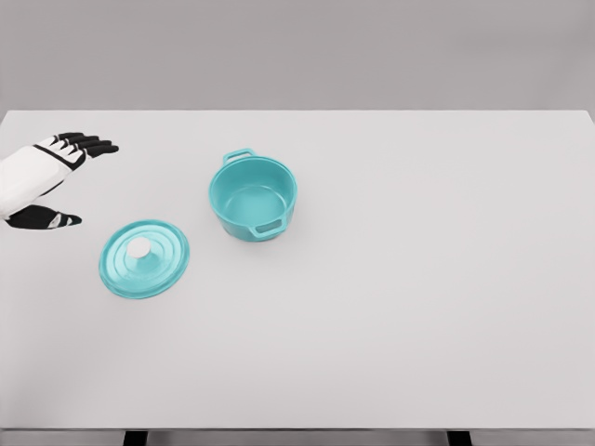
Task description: Cover the pot with left arm
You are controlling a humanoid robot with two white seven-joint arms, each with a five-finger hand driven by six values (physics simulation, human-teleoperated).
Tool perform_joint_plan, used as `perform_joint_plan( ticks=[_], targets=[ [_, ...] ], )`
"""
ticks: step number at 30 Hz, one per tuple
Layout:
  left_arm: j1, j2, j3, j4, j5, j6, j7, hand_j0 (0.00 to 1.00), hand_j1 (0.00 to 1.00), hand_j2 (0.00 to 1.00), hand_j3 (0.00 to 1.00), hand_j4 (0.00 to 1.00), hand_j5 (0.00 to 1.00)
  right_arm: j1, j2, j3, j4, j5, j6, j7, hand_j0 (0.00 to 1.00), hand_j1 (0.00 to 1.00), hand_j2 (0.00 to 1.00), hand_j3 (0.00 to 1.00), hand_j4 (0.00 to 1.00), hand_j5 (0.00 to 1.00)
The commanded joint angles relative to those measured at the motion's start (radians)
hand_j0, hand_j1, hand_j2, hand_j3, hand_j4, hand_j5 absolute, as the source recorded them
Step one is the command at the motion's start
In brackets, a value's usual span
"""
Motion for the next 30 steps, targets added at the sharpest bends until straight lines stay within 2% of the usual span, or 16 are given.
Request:
perform_joint_plan(
  ticks=[1,8,10,11,14,23,27,30],
  targets=[
    [0.000,0.000,-0.001,-0.003,0.007,0.002,0.000,1.00,1.00,1.00,1.00,1.00,1.00,0.002,0.000,0.000,0.001,0.000,0.000,0.000,1.00,1.00,1.00,1.00,1.00,1.00],
    [0.000,0.000,-0.008,-0.003,-0.004,0.002,0.000,1.00,1.00,1.00,1.00,1.00,1.00,0.000,0.000,0.000,0.001,0.000,0.000,0.000,1.00,1.00,1.00,1.00,1.00,1.00],
    [0.000,0.000,-0.011,0.001,-0.030,0.002,-0.004,1.00,1.00,1.00,1.00,1.00,1.00,0.002,0.000,0.000,-0.001,0.000,0.000,0.000,1.00,1.00,1.00,1.00,1.00,1.00],
    [-0.002,-0.002,-0.008,-0.002,-0.067,0.002,-0.039,1.00,1.00,1.00,1.00,1.00,1.00,0.002,0.000,0.000,-0.001,0.000,0.000,0.000,1.00,1.00,1.00,1.00,1.00,1.00],
    [-0.025,-0.010,-0.010,0.001,-0.074,0.002,-0.183,1.00,1.00,1.00,1.00,1.00,1.00,0.002,0.000,0.000,-0.001,0.000,0.000,0.000,1.00,1.00,1.00,1.00,1.00,1.00],
    [-0.037,-0.007,-0.019,-0.020,-0.061,0.002,-0.183,1.00,1.00,1.00,1.00,1.00,1.00,0.000,0.000,0.000,0.001,0.000,0.000,0.000,1.00,1.00,1.00,1.00,1.00,1.00],
    [-0.041,0.001,-0.024,-0.078,-0.048,0.002,-0.183,1.00,1.00,1.00,1.00,1.00,1.00,0.000,0.000,0.000,-0.001,0.000,0.000,0.000,1.00,1.00,1.00,1.00,1.00,1.00],
    [-0.048,0.001,-0.053,-0.071,-0.048,0.002,-0.183,1.00,1.00,1.00,1.00,1.00,1.00,0.002,0.000,0.000,0.001,0.000,0.000,0.000,1.00,1.00,1.00,1.00,1.00,1.00]
  ],
)
